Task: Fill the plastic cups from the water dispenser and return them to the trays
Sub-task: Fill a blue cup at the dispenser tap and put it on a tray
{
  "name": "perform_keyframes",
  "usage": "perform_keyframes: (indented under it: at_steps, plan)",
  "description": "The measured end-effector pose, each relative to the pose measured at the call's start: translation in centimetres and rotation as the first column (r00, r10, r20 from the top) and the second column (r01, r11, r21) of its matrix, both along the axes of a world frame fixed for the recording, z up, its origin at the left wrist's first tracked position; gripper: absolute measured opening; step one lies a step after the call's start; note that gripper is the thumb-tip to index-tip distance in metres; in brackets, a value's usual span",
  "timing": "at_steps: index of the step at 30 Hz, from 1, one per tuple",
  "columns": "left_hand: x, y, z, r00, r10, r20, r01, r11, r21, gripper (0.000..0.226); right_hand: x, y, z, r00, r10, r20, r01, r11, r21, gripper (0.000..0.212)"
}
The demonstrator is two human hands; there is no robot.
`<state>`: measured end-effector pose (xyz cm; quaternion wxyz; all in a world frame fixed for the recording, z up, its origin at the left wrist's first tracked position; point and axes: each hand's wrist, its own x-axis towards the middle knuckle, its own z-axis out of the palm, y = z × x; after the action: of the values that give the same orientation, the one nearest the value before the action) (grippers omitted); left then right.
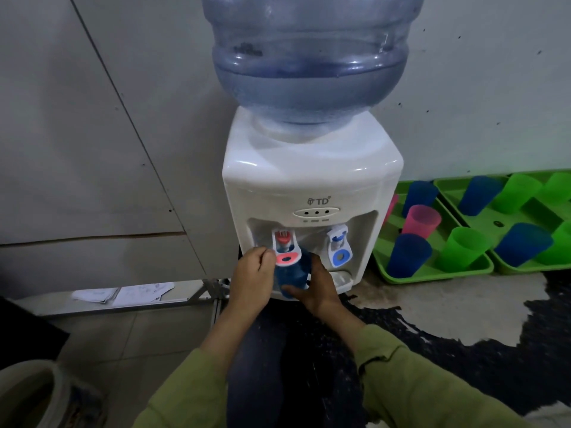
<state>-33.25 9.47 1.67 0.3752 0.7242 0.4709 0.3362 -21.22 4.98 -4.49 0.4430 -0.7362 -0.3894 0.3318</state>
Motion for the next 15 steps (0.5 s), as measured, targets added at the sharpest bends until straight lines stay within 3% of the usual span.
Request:
perform_keyframes:
  at_steps: [5, 8, 11, 15]
  plan:
    - [-0.2, 1.0, 0.9, 1.0, 0.006, 0.011, -0.004, 0.991, -0.134, 0.034, 0.1, -0.2, 0.5, 1.0, 0.011, -0.009, -0.011, 1.0, -0.003, 0.084]
    - [-0.5, 1.3, 0.3, 0.995, 0.083, 0.051, -0.078, 0.993, -0.093, 0.032, 0.1, -0.4, 0.6, 1.0, 0.017, -0.008, -0.017, 1.0, -0.002, 0.084]
    - [-0.7, 1.3, -0.2, 0.959, 0.245, 0.143, -0.248, 0.969, 0.002, 0.014, 0.1, -0.5, 0.6, 0.999, 0.021, -0.044, -0.021, 1.0, -0.004, 0.08]
    - [-0.8, 2.4, -0.7, 0.937, 0.302, 0.175, -0.324, 0.939, 0.116, 0.049, 0.2, -0.5, 0.4, 0.997, 0.059, -0.054, -0.059, 0.998, 0.016, 0.071]
